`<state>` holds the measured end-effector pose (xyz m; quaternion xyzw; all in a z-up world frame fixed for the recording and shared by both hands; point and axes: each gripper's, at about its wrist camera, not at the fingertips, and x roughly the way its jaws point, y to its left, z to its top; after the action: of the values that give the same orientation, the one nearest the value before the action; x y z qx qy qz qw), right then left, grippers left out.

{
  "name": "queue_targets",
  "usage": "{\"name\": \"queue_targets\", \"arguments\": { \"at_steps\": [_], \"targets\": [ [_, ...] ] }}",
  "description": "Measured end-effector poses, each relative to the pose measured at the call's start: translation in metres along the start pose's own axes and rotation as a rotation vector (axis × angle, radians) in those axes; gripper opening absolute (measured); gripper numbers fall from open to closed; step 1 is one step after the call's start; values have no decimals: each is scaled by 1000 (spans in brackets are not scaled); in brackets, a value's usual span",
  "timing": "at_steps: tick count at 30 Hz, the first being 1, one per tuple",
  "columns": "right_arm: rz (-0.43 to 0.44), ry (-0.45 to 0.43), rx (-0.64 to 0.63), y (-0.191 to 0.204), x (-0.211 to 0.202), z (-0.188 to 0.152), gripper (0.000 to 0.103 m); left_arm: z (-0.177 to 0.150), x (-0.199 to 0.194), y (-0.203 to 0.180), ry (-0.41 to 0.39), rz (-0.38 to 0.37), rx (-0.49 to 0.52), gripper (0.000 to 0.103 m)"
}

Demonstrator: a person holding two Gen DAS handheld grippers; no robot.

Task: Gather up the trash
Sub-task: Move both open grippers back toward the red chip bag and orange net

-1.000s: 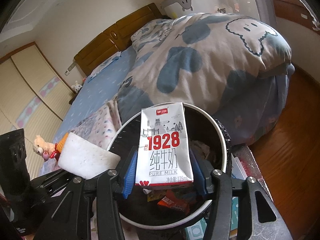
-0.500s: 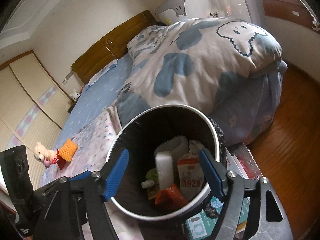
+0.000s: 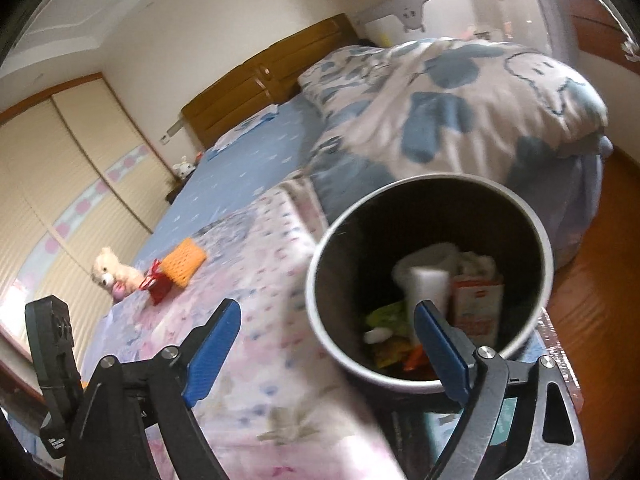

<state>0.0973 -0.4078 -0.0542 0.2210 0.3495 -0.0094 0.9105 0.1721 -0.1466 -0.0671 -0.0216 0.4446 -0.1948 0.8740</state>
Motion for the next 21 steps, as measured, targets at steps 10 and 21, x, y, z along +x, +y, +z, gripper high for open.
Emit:
{"name": "queue_targets", "arguments": {
  "at_steps": [10, 21],
  "targets": [
    [67, 81, -79, 69, 41, -17, 90, -12, -22, 76, -35, 111, -90, 59],
    [133, 159, -164, 136, 102, -26, 90, -7, -19, 151, -27, 192, -178, 60]
  ]
}}
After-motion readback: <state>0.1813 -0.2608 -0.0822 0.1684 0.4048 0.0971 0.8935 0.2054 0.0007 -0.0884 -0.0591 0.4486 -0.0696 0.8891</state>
